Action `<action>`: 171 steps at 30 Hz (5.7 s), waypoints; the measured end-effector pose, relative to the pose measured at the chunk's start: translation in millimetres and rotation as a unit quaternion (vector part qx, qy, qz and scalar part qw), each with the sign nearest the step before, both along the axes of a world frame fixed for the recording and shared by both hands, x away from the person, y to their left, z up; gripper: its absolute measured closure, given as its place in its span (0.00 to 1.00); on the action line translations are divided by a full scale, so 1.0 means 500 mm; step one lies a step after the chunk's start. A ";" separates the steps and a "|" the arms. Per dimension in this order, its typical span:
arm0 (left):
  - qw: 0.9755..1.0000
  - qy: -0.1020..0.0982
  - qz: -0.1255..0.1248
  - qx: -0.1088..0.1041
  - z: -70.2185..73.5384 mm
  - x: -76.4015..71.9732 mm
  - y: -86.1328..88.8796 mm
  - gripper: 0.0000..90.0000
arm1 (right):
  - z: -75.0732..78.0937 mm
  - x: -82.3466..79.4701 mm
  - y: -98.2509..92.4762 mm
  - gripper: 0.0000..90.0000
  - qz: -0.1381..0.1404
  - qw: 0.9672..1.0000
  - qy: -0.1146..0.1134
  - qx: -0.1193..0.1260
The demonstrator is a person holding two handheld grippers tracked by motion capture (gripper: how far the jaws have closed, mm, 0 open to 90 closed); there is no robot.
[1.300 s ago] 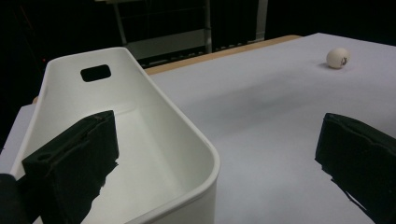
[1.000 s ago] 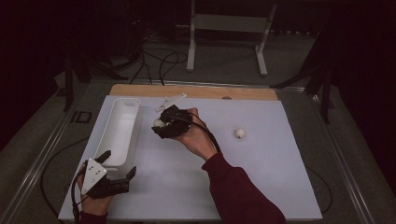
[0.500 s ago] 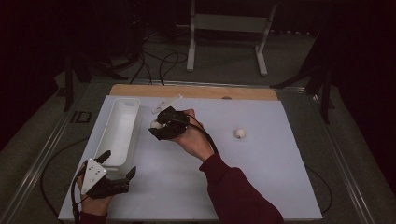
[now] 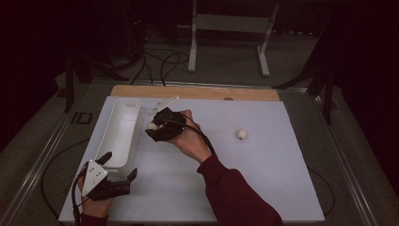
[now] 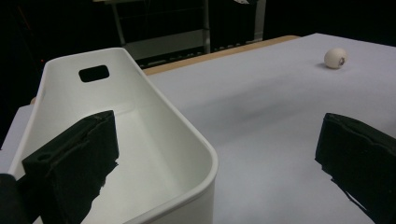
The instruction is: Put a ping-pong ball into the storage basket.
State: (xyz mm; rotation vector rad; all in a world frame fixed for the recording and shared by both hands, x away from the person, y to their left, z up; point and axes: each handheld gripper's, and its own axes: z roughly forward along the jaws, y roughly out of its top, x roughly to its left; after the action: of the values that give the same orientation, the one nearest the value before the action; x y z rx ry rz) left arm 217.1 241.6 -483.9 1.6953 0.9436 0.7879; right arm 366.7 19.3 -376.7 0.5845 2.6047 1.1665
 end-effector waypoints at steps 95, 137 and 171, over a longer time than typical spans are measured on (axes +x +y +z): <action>1.000 -0.004 0.006 -0.014 0.002 -0.003 0.011 0.00 | 0.003 0.009 0.135 0.55 0.051 0.998 0.007 0.021; 1.000 -0.004 0.006 -0.019 0.002 -0.003 0.013 0.00 | -0.011 -0.013 0.197 0.55 0.086 0.996 0.024 0.027; 1.000 -0.004 0.009 -0.016 0.001 -0.007 0.015 0.00 | 0.005 -0.005 0.143 0.09 0.071 0.996 0.023 0.046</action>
State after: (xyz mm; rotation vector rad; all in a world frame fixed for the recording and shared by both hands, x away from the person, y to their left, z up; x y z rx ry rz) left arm 213.7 249.3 -483.4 1.6575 0.9617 0.7864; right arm 364.3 91.0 -374.1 0.4544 2.6823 1.3366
